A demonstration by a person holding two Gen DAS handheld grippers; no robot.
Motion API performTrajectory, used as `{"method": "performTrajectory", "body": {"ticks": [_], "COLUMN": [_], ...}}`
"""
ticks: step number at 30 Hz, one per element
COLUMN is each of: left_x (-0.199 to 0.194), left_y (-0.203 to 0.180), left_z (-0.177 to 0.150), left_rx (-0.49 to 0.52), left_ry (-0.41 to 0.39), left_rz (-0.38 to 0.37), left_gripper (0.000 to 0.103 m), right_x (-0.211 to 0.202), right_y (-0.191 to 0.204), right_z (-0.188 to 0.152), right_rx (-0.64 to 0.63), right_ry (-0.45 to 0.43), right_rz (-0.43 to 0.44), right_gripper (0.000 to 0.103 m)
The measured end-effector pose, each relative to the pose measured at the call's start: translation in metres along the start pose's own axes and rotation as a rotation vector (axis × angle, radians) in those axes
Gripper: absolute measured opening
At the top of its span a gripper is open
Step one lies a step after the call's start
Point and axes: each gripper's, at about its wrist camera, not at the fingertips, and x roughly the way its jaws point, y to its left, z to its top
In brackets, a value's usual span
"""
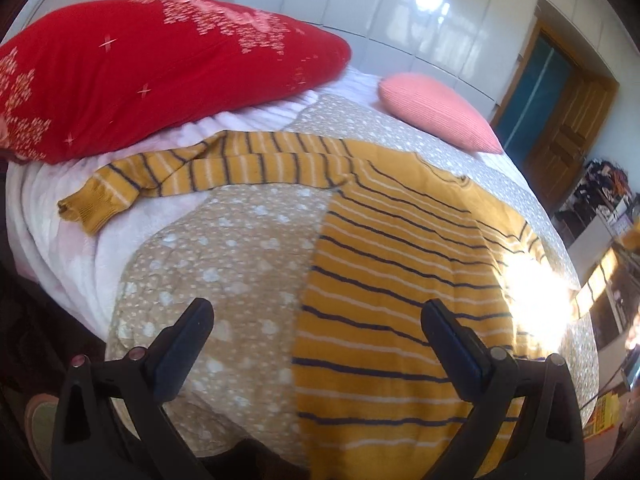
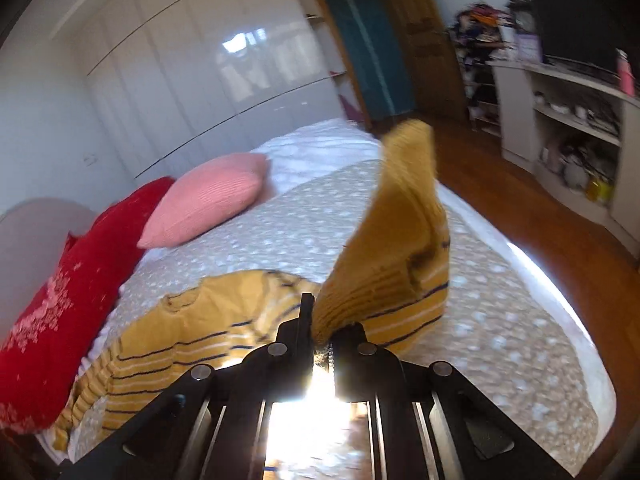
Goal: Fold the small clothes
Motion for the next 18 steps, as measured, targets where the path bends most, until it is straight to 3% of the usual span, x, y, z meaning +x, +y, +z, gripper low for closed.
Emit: {"method": "performTrajectory", "body": {"ticks": [4,9,11,14,16,18], "left_x": [-0.008,-0.016,-0.018,-0.019,-0.017,-0.015], "left_y": [0.033,0.074,0.087,0.102,0.106,0.110], "left_z": [0.002,0.000,-0.002,-0.005,-0.006,-0.007], "left_rx": [-0.055,-0.112,-0.131,-0.152,-0.160,-0.174], "left_ry": [-0.024,-0.042,-0.037,-0.042,-0.043,-0.040], "left_rz": [0.012,0.053,0.059,0.064,0.062,0.056], "left_gripper": [0.103,0.103,0.103,0.103,0.103,0.103], "right_x": [0.046,0.128,0.156,0.169,0.167,0.161], "right_y": [0.130,0.266,0.298,0.312,0.314,0.313], "right_z": [-0.024,-0.111,-0.150,-0.196,-0.206,-0.203], "right_rx": [-0.189,-0.346,-0.399,-0.485,-0.501,-0.492], "right_ry": [0.105,0.341,0.447,0.529,0.521,0.531], "right_rz": [0.176,0.353,0.367,0.369,0.371,0.386], "right_gripper": [0.006,0.006,0.006,0.013,0.025,0.026]}}
